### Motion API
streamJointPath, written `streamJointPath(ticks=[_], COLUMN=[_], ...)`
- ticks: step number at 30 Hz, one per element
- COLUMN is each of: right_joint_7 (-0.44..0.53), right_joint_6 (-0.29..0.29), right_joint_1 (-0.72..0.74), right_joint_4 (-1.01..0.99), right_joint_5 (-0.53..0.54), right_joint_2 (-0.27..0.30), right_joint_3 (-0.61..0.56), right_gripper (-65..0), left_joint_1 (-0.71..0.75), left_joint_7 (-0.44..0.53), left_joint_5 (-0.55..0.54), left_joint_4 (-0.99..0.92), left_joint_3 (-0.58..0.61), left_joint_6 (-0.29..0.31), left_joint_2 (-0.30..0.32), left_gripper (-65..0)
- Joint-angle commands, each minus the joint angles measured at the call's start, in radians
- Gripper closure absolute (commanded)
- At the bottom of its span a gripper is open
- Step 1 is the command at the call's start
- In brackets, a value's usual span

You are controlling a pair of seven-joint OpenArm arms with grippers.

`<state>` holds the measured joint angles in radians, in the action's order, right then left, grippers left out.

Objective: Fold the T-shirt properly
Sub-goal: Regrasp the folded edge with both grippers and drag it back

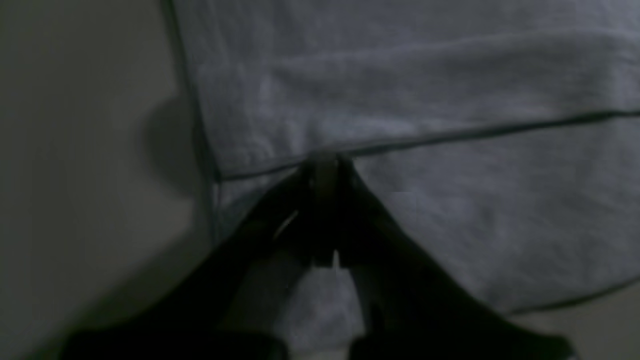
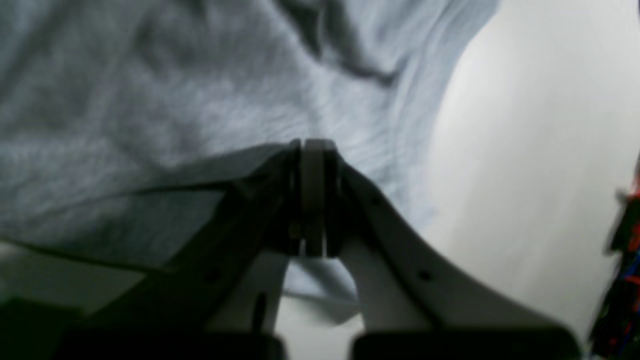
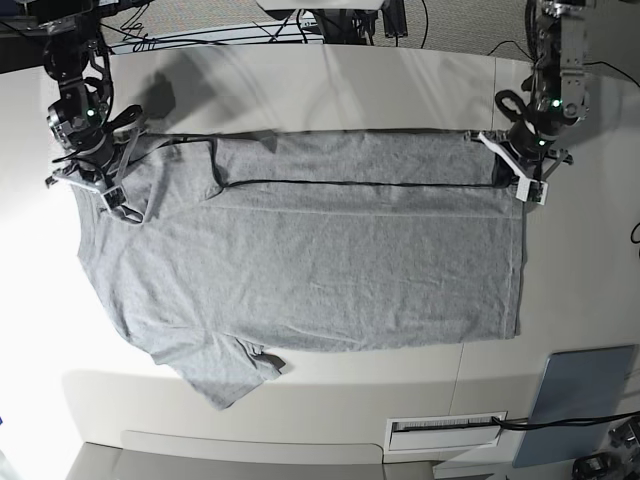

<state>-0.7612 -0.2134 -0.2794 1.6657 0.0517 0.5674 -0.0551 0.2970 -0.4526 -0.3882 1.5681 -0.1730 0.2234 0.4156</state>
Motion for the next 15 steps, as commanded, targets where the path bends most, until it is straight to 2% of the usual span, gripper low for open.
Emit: streamJointPath(ticks=[1,4,11,15], right_joint_7=[0.009,-0.008,0.022,0.033], right_joint_6=[0.008,0.003,0.002,0.01], right_joint_1=[0.008,-0.012,-0.123,-0.2], right_joint_4=[0.003,-0.005,-0.002,0.01], right_joint_5=[-0.006,0.004,-0.024,-0.039], right_joint_2=[0.019,0.02,0.023,0.031], right_joint_3=[0.009,0.01,0.01,0.02], right_gripper=[0.0,0.0,0.0,0.0], left_joint_1=[-0.015,0.002,0.131,0.198], left_joint_7=[0.002,-0.001,0.005,0.005], left_joint_5=[-0.02,-0.039,-0.031,0.029], left_joint_4=[-0.014,-0.053,-0.035,-0.034], left_joint_3=[-0.007,-0.007,-0.007,-0.007], left_joint_6=[0.03,0.081,0.081,0.081], left_joint_2=[0.007,0.005,0.006,0.006], left_gripper=[0.0,0.0,0.0,0.0])
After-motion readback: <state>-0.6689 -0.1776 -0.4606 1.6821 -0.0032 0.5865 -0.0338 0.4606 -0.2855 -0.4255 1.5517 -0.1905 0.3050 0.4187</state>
